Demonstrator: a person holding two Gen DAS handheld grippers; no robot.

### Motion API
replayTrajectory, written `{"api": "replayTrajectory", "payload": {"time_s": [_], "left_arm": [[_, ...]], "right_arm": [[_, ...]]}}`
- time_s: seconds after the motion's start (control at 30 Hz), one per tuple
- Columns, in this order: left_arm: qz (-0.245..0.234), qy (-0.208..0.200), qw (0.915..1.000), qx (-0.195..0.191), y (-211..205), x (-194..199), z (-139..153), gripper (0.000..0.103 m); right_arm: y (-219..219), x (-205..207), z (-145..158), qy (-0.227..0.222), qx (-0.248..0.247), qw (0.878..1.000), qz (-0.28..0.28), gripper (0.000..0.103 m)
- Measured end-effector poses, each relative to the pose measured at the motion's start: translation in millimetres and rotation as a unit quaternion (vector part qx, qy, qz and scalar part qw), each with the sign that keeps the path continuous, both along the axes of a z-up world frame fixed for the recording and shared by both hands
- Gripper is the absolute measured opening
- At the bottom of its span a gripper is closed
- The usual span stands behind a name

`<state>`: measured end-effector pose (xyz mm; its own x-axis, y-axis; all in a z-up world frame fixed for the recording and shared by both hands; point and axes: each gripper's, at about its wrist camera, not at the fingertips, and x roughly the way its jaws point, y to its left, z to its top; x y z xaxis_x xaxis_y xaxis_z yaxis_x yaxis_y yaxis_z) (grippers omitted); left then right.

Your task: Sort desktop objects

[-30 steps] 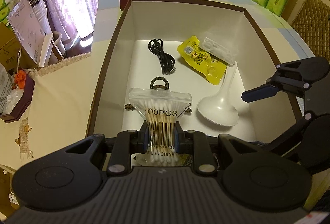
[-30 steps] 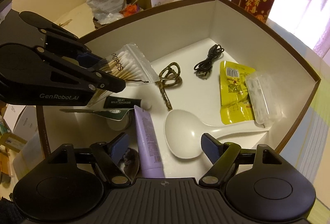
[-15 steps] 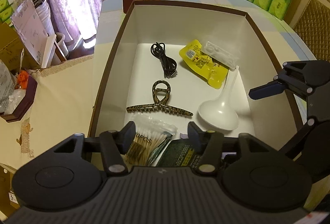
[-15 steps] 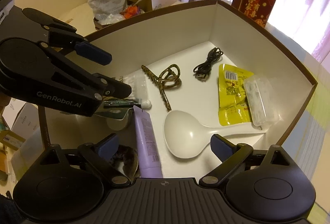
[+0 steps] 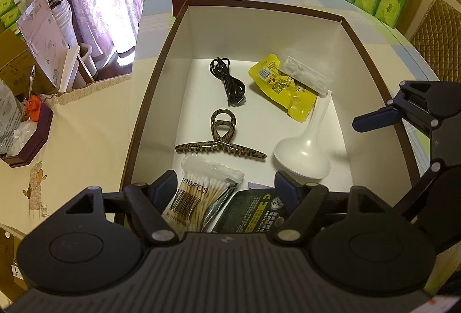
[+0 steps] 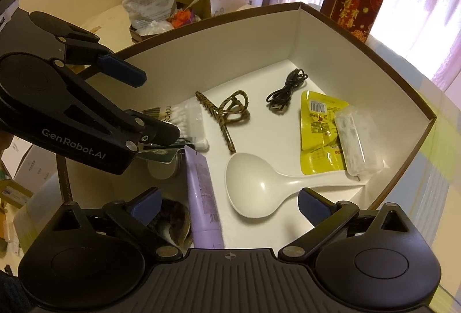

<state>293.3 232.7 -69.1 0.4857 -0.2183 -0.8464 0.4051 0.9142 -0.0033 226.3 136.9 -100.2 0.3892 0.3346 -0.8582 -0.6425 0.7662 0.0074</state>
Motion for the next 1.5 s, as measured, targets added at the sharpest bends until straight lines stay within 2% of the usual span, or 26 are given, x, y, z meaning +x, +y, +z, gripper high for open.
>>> {"api": "replayTrajectory", "payload": {"time_s": [0.17, 0.23, 0.73, 1.5], "left_arm": [[0.002, 0.0, 1.0, 0.0, 0.4, -2.4, 2.5, 0.078], [0.004, 0.0, 1.0, 0.0, 0.2, -2.9, 3.1, 0.084], [0.025, -0.002, 0.9997, 0.006, -1.3, -12.8, 15.2, 0.098], [0.06, -0.051, 0.9969, -0.001, -23.5, -50.5, 51.8, 0.099]], "right_arm": [[-1.1, -3.6, 2.2, -0.007, 0.003, 1.0, 0.001, 0.101], [-1.3, -5.1, 3.4, -0.01, 0.003, 1.0, 0.001, 0.101], [-9.1, -13.0, 13.9, -0.048, 0.003, 0.999, -0.013, 0.101], [-48.8, -47.1, 47.6, -0.083, 0.056, 0.994, -0.04, 0.101]]}}
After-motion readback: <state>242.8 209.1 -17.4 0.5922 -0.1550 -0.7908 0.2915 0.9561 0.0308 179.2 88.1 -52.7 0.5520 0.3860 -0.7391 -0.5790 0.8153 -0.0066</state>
